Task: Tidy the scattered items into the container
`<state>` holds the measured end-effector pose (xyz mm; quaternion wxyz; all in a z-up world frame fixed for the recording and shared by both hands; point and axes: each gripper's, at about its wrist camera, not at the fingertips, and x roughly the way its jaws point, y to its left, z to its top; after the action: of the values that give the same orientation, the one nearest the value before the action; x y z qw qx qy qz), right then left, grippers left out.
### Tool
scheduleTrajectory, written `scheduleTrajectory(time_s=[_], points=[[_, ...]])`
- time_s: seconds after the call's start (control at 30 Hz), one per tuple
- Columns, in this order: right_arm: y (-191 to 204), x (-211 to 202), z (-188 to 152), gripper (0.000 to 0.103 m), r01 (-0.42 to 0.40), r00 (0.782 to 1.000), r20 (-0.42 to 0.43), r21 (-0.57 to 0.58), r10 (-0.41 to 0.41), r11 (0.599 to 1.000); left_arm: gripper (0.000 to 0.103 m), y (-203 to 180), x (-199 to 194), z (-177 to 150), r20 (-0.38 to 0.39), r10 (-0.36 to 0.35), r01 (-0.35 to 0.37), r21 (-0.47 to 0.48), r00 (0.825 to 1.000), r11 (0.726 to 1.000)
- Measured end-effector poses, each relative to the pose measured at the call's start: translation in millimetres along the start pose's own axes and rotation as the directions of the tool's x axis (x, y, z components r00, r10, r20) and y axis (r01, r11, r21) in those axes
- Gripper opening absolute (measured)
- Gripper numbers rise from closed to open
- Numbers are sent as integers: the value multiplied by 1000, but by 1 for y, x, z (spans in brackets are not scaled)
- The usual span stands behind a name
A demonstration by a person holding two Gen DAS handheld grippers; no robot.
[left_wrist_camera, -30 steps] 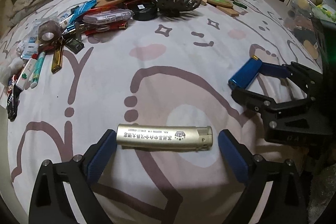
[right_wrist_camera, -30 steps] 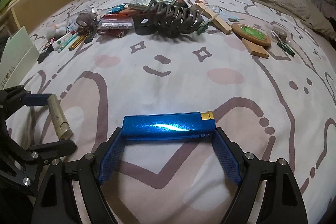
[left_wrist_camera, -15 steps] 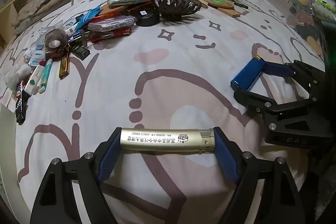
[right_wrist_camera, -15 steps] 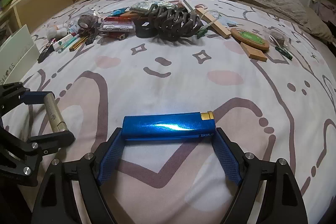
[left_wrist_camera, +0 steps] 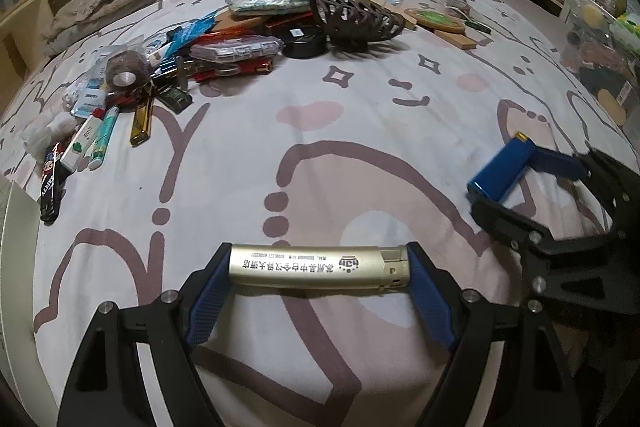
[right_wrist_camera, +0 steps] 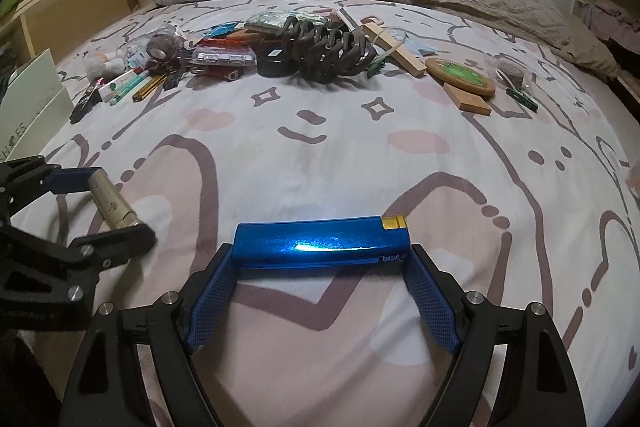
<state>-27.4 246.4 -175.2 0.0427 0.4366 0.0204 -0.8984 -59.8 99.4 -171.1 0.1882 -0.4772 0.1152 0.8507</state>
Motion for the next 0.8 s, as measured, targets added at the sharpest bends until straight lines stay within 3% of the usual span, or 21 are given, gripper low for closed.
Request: scheduleTrajectory(time_s=[0.43,0.8], points=[[7,-11,-2,84,26,999,21,-24,-26,999,83,14,-17,2,46,10,-7,-58,999,998],[5,-35,8,84,19,993,119,-14,-17,1000,83,20,-40,8,145,43,-35,-59,988,998]])
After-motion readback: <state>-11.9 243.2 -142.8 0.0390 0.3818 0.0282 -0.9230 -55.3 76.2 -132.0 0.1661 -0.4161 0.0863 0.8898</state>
